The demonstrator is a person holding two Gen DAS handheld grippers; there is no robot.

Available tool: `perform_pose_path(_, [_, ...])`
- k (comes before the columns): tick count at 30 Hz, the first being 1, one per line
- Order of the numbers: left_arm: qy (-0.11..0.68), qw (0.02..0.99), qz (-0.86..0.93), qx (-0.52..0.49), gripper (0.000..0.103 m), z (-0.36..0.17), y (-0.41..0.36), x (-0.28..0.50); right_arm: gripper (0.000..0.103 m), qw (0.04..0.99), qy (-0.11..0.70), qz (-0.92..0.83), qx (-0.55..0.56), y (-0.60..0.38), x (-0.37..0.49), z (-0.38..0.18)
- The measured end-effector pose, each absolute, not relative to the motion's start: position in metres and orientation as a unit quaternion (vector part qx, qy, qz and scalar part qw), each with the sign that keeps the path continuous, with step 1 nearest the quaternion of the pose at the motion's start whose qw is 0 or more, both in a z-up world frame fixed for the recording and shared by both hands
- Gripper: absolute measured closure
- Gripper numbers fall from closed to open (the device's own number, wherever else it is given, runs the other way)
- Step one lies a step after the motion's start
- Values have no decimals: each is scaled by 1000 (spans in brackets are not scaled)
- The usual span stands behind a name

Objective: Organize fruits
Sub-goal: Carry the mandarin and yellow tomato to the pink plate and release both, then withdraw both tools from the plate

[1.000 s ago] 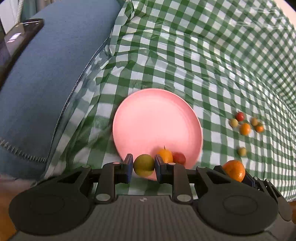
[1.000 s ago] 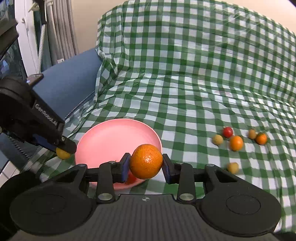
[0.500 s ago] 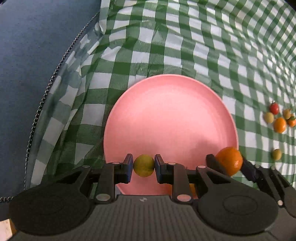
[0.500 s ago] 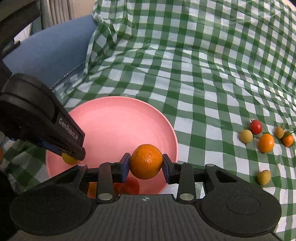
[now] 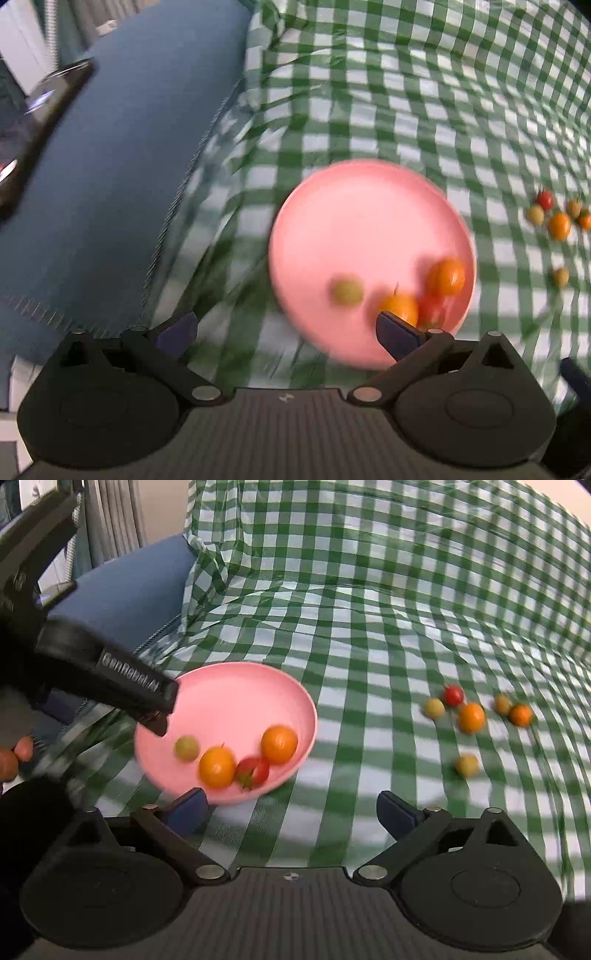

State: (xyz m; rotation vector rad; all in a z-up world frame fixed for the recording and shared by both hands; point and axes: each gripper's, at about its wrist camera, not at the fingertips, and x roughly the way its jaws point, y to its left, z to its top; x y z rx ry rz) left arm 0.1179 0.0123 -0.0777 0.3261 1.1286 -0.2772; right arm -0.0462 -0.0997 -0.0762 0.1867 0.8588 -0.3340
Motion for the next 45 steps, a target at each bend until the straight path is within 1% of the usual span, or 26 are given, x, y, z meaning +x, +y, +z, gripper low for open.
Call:
perform_pose_path(5, [538,822,-126,138,0,-70,47,65,4,898,401,-167,72,-86,-75,-56])
perform_pose_path(8, [526,829,-128,140,0,-65,62,37,3,906,380,-175,70,-77,-88,-44])
perform_pose_path(11, [522,829,-134,149,0,-60,68,23,3,911,367,-177,60,-67,-104,-31])
perform_pose_path(15, [495,848,-132,137,0,-43,76,9,1,923,338,-180,38,-55,-114,-16])
perform_pose_path(24, [455,868,-142,142,0,-17,84,-31,1,935,298,-190,14,-28,-143,7])
perform_pose_path(31, [454,868,-140,143,0,-15,91,-44,1,939,290,-184,14,-21,-155,14])
perform_pose_path(36, [436,877,-140,144,0,-9,92,-51,1,943,277,-187,4,-15,-159,19])
perform_pose_path(45, [440,875,-134,148,0,-8,91,-49,1,941,277,-193,8,-17,-159,17])
